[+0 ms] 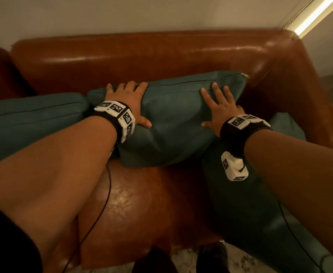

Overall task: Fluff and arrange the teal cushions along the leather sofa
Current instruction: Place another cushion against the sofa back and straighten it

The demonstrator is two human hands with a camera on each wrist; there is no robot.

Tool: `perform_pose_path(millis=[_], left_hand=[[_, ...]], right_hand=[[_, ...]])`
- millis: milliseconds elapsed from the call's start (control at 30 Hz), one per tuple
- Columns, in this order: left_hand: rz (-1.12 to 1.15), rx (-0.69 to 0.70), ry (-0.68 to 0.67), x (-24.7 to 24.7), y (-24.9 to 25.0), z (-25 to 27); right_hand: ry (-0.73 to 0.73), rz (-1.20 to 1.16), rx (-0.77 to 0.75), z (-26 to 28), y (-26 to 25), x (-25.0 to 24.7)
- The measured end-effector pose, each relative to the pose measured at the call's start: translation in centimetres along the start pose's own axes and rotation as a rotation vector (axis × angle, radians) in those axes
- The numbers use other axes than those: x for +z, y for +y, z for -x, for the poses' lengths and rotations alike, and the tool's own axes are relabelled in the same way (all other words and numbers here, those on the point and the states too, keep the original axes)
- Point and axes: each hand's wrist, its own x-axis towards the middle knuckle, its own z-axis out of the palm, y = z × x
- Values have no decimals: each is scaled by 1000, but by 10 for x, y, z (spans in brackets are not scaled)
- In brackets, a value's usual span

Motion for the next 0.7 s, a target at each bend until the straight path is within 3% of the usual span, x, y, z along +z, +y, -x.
perform_pose_path(millis=[200, 367, 700], left_hand=[[53, -38, 74, 3, 27, 56], [155, -47, 44, 25, 28, 129], [154, -391, -53, 44, -42, 242]], right_hand=[[3, -80, 33, 15, -20, -9], [-16, -62, -164, 43, -55, 0], [-64, -73, -459, 98, -133, 24]])
